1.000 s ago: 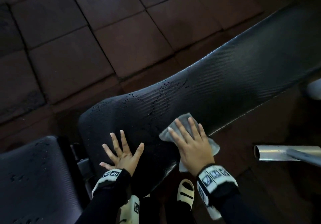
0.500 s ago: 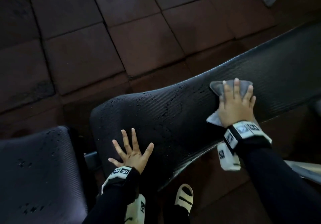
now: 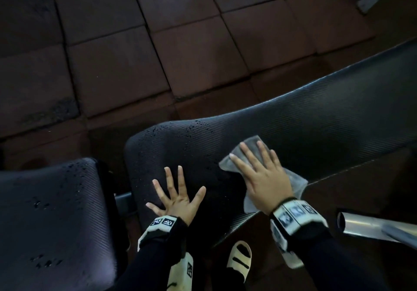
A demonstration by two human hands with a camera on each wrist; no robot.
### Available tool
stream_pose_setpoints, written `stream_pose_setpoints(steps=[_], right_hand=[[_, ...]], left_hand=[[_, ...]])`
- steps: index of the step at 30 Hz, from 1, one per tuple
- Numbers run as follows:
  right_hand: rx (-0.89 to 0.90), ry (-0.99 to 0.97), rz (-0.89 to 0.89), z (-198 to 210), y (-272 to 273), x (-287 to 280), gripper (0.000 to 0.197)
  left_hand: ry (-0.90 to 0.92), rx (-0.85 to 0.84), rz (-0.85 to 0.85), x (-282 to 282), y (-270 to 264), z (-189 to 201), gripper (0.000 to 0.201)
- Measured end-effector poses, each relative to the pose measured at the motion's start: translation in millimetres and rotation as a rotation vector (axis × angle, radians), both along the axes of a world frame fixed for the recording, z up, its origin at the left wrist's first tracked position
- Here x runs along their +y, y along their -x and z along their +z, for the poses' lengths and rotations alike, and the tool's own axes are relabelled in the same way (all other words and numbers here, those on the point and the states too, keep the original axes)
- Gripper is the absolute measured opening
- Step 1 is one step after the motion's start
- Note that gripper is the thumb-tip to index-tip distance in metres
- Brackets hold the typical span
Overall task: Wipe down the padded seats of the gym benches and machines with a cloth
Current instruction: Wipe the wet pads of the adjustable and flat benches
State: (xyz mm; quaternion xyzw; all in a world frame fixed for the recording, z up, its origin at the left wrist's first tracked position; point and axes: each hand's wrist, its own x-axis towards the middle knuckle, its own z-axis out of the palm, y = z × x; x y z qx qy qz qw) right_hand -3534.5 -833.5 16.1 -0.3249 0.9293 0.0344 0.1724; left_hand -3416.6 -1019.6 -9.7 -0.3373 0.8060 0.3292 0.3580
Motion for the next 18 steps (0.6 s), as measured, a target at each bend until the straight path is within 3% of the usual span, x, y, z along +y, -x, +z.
stream_pose_setpoints(steps=[5, 10, 14, 18], right_hand=[[0.004, -0.070, -0.229, 22.8, 24.8, 52.4, 0.056], [0.047, -0.035, -0.445, 31.9, 81.2, 22.1, 0.054], [-0.003, -0.023, -0.412, 26.8, 101.1, -30.7, 0.055], [-0.020, 0.009, -0.217, 13.1, 72.0, -62.6, 0.050]], left_hand=[[-0.010, -0.011, -0.006, -1.0, 0.4, 0.0, 0.084], [-0.014, 0.002, -0.001, -1.4, 0.2, 1.2, 0.084], [-0.020, 0.028, 0.010, -1.3, -0.7, 2.0, 0.091], [-0.005, 0.026, 0.018, -0.5, -1.1, 1.7, 0.089]])
